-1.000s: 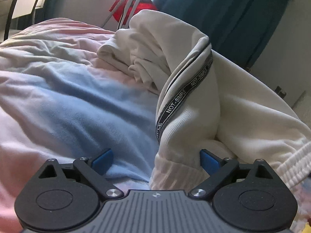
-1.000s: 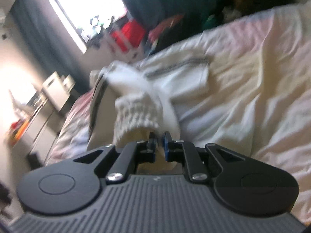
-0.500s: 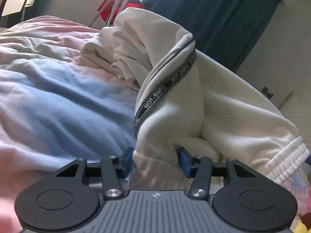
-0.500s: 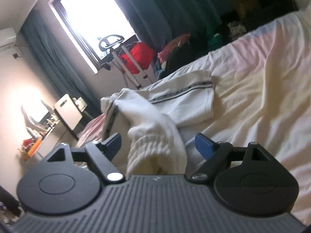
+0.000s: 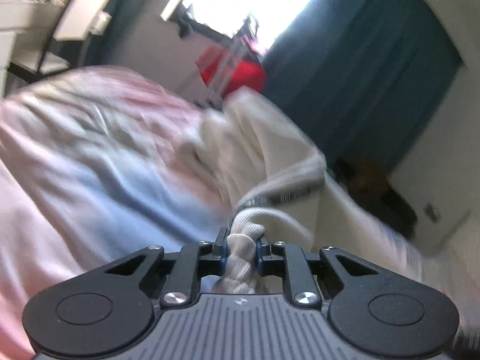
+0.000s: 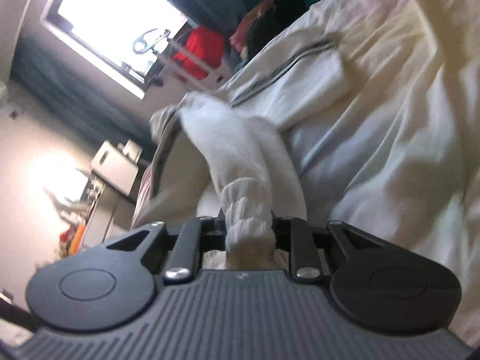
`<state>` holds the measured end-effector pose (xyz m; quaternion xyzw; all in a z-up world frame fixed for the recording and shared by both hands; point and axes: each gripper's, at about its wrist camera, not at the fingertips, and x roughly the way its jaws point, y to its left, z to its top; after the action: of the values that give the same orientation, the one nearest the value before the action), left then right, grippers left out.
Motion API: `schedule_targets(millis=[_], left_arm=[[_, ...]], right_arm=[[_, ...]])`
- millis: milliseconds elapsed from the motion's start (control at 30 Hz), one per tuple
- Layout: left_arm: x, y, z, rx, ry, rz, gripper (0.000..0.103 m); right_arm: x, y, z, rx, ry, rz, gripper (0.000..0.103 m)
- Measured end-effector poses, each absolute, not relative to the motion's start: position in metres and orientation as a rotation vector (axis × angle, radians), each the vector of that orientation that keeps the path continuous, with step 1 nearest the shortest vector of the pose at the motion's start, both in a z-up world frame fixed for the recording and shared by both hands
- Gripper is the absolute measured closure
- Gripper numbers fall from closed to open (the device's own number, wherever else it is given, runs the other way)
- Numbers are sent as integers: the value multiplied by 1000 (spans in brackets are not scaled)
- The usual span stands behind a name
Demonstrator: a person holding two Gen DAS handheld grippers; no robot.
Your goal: Fold clothes
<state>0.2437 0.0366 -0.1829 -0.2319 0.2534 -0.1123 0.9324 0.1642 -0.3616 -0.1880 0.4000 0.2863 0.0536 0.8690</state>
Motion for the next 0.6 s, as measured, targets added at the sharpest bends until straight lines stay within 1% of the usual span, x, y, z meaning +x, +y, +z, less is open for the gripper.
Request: schedule_targets(millis=[100, 233, 400, 433, 600], left_arm=[[256, 69, -147, -488, 473, -187, 86], [283, 118, -92, -356, 417, -127, 86], [314, 194, -38, -206, 382, 0, 86], [323, 212, -31, -188, 381, 34, 86], [370, 279, -33, -140, 410, 161, 86]], right_arm=[[156, -315, -184, 853, 611, 161, 81], [161, -244, -176, 909, 596, 285, 81], [203, -139, -164, 944, 606, 492, 81], [215, -116, -162, 947, 612, 536, 82], [273, -14, -167, 959, 657, 697, 82]])
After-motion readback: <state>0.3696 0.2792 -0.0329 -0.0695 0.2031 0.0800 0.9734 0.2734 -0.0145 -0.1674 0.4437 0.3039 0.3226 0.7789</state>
